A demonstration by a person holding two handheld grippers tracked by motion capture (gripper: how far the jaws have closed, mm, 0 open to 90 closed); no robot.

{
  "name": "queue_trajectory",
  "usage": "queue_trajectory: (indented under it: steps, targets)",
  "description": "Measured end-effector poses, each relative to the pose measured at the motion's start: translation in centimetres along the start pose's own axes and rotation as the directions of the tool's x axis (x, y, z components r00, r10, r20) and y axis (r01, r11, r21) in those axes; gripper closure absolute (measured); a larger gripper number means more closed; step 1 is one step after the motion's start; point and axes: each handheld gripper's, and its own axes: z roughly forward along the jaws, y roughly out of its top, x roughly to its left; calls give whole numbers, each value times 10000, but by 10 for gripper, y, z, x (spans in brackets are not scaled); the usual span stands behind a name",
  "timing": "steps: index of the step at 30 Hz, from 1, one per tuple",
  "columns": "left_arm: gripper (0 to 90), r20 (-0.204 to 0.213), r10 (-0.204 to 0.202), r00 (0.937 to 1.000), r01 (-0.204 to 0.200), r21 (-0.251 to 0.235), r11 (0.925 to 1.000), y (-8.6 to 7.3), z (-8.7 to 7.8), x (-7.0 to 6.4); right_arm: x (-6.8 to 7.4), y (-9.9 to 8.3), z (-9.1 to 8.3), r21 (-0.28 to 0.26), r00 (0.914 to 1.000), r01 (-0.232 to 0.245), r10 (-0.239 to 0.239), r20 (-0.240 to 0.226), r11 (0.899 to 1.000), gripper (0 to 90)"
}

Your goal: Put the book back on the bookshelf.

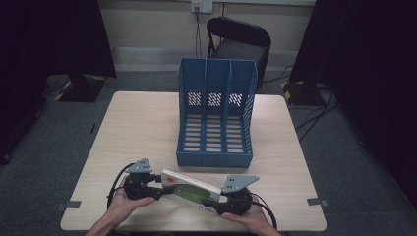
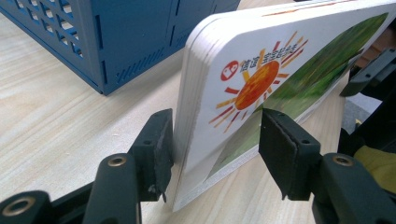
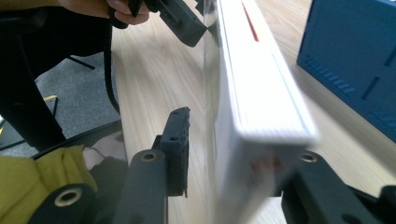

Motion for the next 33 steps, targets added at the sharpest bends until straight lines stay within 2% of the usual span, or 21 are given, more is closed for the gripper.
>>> queue_trajectory:
  steps: [2,6,14,17,19,21,24,28,31,33]
  targets:
    - [454,-15,23,10000,-23,11,10000,0,0,0,-1,-1,4,-94,9997,-209,207,-139,9997,596]
    - [455,-11,114,9999,-114,33,9999,0,0,0,-2,-1,11,-191,9997,-232,230,-112,9995,653]
    - [459,-134,303,9995,-302,52,9995,-1,0,-2,-2,-1,28,-331,9997,-250,251,24,9991,701]
    - [459,-144,280,9995,-280,38,9996,-1,1,-2,-2,-1,28,-335,9997,-201,205,104,9992,698]
    - [459,-134,274,9995,-274,37,9996,-1,1,-1,-2,-2,29,-430,9994,-329,335,122,9985,704]
    - [459,-134,281,9995,-280,41,9996,-1,1,-1,-2,-2,29,-345,9989,-318,329,324,9989,753]
    - [457,-110,290,9995,-289,65,9996,-1,1,0,-1,-1,29,-255,9991,-238,247,334,9994,762]
    - [432,-16,33,10000,-33,3,10000,1,0,2,2,0,29,-218,9984,-128,140,544,9997,764]
    - [369,47,-470,9989,471,-180,9987,1,-6,9,3,1,29,-136,9983,-50,58,582,9999,764]
    - [356,-87,-686,9976,682,-404,9969,0,-12,16,3,2,28,-127,9982,-119,126,592,9998,764]
